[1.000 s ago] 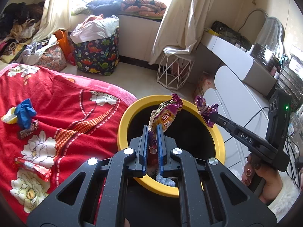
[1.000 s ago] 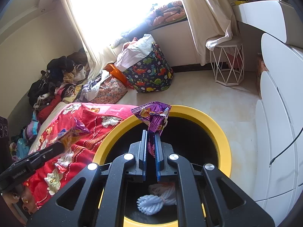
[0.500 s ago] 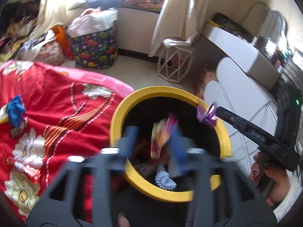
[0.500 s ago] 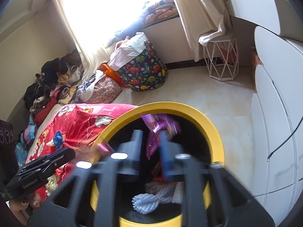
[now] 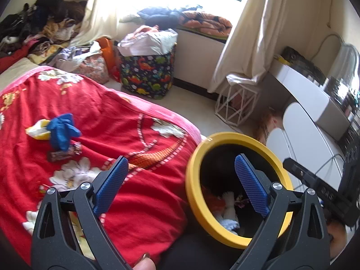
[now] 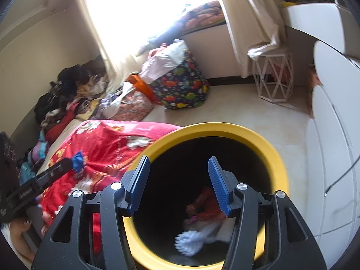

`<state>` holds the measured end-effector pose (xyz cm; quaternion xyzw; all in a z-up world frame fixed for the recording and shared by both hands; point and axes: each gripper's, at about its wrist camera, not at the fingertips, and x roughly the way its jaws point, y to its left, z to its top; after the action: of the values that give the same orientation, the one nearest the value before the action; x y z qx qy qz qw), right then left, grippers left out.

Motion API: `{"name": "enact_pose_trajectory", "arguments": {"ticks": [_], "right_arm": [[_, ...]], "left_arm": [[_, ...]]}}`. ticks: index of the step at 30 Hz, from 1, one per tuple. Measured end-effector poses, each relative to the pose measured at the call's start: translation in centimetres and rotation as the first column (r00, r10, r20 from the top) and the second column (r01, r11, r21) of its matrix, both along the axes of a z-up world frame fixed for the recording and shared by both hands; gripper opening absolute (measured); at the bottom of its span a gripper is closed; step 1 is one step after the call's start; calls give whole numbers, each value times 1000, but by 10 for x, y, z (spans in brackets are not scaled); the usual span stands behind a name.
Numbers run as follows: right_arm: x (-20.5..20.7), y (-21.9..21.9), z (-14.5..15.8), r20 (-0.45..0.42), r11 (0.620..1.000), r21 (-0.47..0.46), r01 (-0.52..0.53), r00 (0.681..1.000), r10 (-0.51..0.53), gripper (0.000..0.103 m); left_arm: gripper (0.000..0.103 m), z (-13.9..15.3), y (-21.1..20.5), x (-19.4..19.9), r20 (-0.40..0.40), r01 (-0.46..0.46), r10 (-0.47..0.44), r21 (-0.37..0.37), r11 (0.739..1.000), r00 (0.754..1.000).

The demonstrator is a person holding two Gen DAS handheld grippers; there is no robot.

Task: Collect trash
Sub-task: 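Move both open tools back toward the remaining trash on the bed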

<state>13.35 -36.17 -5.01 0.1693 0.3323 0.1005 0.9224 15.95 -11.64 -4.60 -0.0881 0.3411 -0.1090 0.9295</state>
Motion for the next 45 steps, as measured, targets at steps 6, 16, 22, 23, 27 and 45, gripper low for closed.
{"name": "enact_pose_trajectory", "arguments": {"ticks": [6,16,22,23,27,45], "right_arm": [[-2,36,10,35,995,-25,-102,994,102,57],[0,101,21,49,963,-70,-262,963,266,59],[-4,139,23,43,928,-99,-360,930,366,60],[-4,145,23,42,921,-104,-376,923,382,60],[-7,172,21,33,884,-129,-449,889,457,60],[12,290,-35,-158,693,-195,-694,720,676,47]], "left_arm": [[87,9,28,-1,37,-63,63,-3,998,997],[87,13,73,0,53,-146,147,-18,989,988],[87,13,102,2,48,-203,204,-26,979,978],[87,13,109,2,47,-218,219,-31,976,975],[87,11,132,4,37,-265,267,-47,963,963],[77,-27,196,28,-130,-333,319,-109,936,939]]}}
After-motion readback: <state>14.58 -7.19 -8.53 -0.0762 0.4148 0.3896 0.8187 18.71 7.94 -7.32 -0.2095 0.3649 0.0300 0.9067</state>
